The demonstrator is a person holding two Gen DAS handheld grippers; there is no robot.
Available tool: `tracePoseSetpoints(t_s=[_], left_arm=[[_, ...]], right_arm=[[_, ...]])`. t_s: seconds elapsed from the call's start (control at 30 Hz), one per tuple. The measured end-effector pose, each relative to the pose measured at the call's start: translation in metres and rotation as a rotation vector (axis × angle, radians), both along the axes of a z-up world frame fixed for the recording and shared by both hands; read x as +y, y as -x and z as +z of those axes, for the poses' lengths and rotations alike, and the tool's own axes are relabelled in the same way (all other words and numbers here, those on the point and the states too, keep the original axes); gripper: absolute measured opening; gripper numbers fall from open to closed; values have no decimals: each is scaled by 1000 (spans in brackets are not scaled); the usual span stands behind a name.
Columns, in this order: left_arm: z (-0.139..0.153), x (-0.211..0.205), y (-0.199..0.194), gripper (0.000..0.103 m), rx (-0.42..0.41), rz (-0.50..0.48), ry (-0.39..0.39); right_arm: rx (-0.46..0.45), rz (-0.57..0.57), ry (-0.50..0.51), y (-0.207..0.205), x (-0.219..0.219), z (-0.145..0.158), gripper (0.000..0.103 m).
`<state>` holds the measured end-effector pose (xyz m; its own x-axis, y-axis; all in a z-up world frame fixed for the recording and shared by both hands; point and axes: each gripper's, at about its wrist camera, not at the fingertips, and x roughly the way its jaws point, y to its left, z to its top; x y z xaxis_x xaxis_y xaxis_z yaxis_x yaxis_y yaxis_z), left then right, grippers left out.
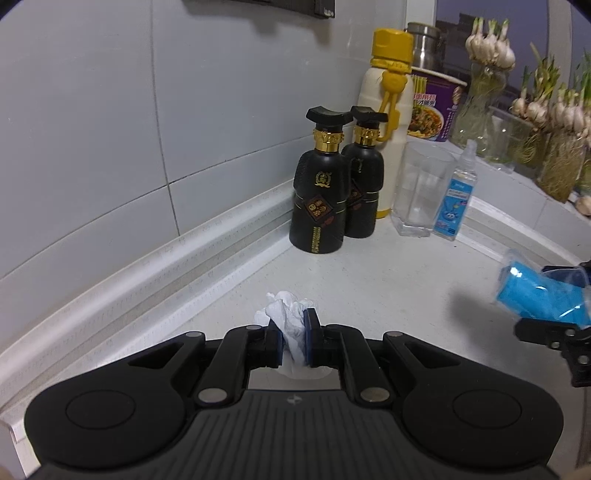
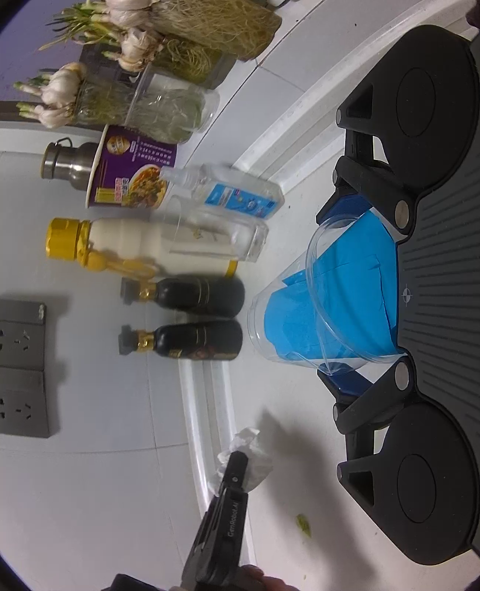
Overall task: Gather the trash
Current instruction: 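Carry the blue glove bag and white tissue with both grippers over the bin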
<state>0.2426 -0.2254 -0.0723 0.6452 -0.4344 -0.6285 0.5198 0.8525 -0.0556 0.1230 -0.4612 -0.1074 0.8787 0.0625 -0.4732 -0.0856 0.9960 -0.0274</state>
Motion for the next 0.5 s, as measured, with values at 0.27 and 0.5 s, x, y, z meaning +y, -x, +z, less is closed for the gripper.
tracePoseSetpoints(t_s=[0.27,0.5], left_arm=[[11,29,20,10,7,-4,49],[30,65,40,10,-2,-8,74]], right_arm=[[-3,29,18,12,35,7,81],[-13,36,-35,29,73,16,81]])
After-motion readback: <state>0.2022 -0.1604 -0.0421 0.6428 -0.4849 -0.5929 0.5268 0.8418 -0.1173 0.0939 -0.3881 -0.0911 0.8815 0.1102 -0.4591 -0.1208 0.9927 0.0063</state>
